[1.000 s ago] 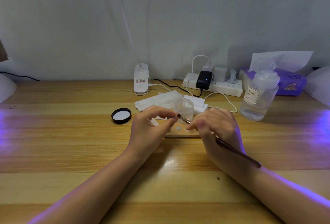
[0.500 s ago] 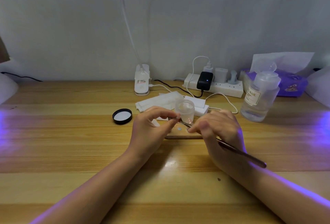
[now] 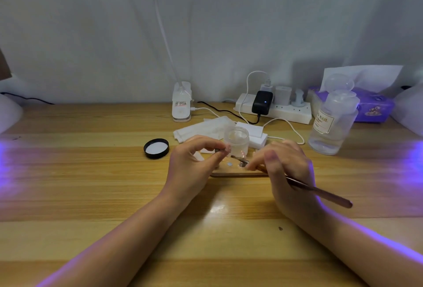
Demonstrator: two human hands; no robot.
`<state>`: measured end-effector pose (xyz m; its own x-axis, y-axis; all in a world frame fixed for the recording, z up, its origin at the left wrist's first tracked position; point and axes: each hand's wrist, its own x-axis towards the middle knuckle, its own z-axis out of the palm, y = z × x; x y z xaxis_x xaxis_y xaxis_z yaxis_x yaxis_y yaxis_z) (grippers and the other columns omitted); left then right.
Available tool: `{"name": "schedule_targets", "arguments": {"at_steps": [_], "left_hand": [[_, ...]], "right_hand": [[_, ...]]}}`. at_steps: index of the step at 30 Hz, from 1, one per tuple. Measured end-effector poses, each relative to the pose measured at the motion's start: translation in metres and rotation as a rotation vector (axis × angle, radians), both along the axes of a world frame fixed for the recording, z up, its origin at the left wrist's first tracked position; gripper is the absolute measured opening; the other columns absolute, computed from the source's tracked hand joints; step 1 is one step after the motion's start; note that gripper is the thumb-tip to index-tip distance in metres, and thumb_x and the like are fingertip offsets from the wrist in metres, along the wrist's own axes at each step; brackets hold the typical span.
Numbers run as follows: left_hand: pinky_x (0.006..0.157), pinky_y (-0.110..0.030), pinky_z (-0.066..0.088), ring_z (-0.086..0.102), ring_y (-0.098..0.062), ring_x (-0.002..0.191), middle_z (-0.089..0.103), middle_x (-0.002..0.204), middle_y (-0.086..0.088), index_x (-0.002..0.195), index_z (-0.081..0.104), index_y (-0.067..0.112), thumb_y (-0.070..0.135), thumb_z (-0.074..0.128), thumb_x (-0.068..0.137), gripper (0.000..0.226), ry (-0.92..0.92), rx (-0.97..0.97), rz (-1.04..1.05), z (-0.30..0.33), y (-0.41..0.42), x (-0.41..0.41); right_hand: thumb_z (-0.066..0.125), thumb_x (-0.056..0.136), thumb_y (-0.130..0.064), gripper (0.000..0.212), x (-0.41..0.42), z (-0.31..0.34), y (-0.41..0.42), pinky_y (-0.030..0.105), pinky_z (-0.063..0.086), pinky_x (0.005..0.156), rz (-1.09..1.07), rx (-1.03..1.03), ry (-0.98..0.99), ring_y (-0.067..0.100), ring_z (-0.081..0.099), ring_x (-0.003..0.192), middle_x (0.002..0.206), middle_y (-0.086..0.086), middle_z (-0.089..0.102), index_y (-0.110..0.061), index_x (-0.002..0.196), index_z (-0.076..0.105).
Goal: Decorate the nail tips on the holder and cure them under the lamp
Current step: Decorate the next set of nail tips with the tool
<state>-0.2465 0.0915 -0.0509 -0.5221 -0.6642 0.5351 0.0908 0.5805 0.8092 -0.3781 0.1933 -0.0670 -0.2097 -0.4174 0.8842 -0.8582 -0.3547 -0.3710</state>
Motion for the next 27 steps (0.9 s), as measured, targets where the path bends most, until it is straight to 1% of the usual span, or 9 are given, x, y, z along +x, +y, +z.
{"name": "schedule_targets", "arguments": {"at_steps": [3, 5, 7, 10, 16, 19, 21, 25, 27], "left_hand": [[0.058, -0.016, 0.051, 0.059, -0.007, 0.08, 0.066, 0.08, 0.009, 0.078, 0.069, 0.027, 0.015, 0.073, 0.072, 0.014, -0.001, -0.003, -0.001, 0.0001, -0.0001, -0.0004], [0.059, -0.012, 0.049, 0.059, -0.005, 0.08, 0.066, 0.079, 0.01, 0.077, 0.068, 0.028, 0.012, 0.073, 0.072, 0.017, -0.001, -0.014, 0.005, 0.0002, 0.0, -0.0006], [0.061, -0.007, 0.046, 0.058, -0.004, 0.08, 0.065, 0.079, 0.01, 0.076, 0.067, 0.03, 0.007, 0.074, 0.072, 0.024, 0.002, -0.021, 0.014, -0.0001, -0.0001, -0.0007], [0.067, -0.008, 0.044, 0.058, -0.002, 0.08, 0.066, 0.079, 0.011, 0.077, 0.068, 0.029, 0.011, 0.074, 0.071, 0.02, -0.014, -0.034, 0.023, -0.0002, -0.0005, -0.0005], [0.07, -0.011, 0.046, 0.058, 0.001, 0.076, 0.065, 0.076, 0.016, 0.077, 0.067, 0.032, 0.012, 0.074, 0.071, 0.022, -0.025, -0.048, 0.028, -0.0006, -0.0012, -0.0005], [0.07, -0.01, 0.045, 0.058, 0.002, 0.075, 0.065, 0.075, 0.016, 0.077, 0.066, 0.033, 0.008, 0.074, 0.071, 0.026, -0.022, -0.046, 0.031, -0.0013, -0.0018, -0.0006], [0.068, -0.009, 0.045, 0.058, 0.004, 0.073, 0.065, 0.073, 0.017, 0.077, 0.066, 0.033, 0.008, 0.075, 0.07, 0.027, -0.011, -0.037, 0.034, -0.0011, -0.0015, -0.0006], [0.067, -0.009, 0.046, 0.059, 0.004, 0.072, 0.066, 0.073, 0.018, 0.078, 0.067, 0.032, 0.01, 0.074, 0.071, 0.024, -0.019, -0.028, 0.02, -0.0007, -0.001, -0.0006], [0.066, -0.011, 0.048, 0.06, 0.004, 0.071, 0.066, 0.071, 0.021, 0.078, 0.067, 0.032, 0.01, 0.074, 0.071, 0.024, -0.019, -0.016, 0.014, -0.0008, -0.0009, 0.0]], "right_hand": [[0.028, 0.099, -0.036, 0.056, 0.0, 0.0029, -0.0026, 0.047, 0.045, 0.068, 0.012, 0.017, 0.017, 0.013, 0.061, 0.067, 0.068, -0.002, 0.065, -0.008, 0.073, 0.068], [0.029, 0.099, -0.037, 0.054, 0.001, 0.004, -0.0032, 0.047, 0.045, 0.069, 0.014, 0.047, 0.026, 0.013, 0.062, 0.071, 0.074, -0.006, 0.065, -0.009, 0.076, 0.069], [0.026, 0.099, -0.04, 0.058, 0.002, 0.0037, -0.0013, 0.044, 0.042, 0.073, 0.019, 0.057, 0.012, 0.008, 0.061, 0.071, 0.074, -0.011, 0.063, -0.011, 0.071, 0.069], [0.025, 0.099, -0.04, 0.063, 0.0025, 0.0023, 0.0015, 0.041, 0.039, 0.072, 0.04, 0.034, -0.032, 0.004, 0.058, 0.067, 0.07, -0.015, 0.06, -0.01, 0.063, 0.066], [0.024, 0.097, -0.046, 0.056, 0.0033, 0.004, -0.0001, 0.04, 0.042, 0.075, 0.015, 0.094, -0.079, 0.004, 0.058, 0.073, 0.069, -0.005, 0.064, -0.015, 0.075, 0.066], [0.025, 0.098, -0.045, 0.06, 0.0049, 0.0041, 0.0008, 0.04, 0.04, 0.072, 0.067, 0.078, -0.104, -0.004, 0.055, 0.07, 0.068, -0.009, 0.063, -0.012, 0.068, 0.066], [0.026, 0.099, -0.042, 0.061, 0.0054, 0.0037, 0.0021, 0.04, 0.039, 0.072, 0.096, 0.039, -0.117, -0.003, 0.055, 0.069, 0.068, -0.011, 0.063, -0.01, 0.065, 0.065], [0.03, 0.096, -0.033, 0.037, 0.0038, 0.0059, 0.003, 0.043, 0.044, 0.074, 0.076, 0.078, -0.172, 0.001, 0.057, 0.075, 0.07, -0.013, 0.061, -0.024, 0.075, 0.06], [0.031, 0.094, -0.032, 0.035, 0.0037, 0.0063, 0.0022, 0.045, 0.045, 0.074, 0.072, 0.122, -0.187, 0.002, 0.057, 0.076, 0.073, -0.013, 0.061, -0.025, 0.076, 0.06]]}}
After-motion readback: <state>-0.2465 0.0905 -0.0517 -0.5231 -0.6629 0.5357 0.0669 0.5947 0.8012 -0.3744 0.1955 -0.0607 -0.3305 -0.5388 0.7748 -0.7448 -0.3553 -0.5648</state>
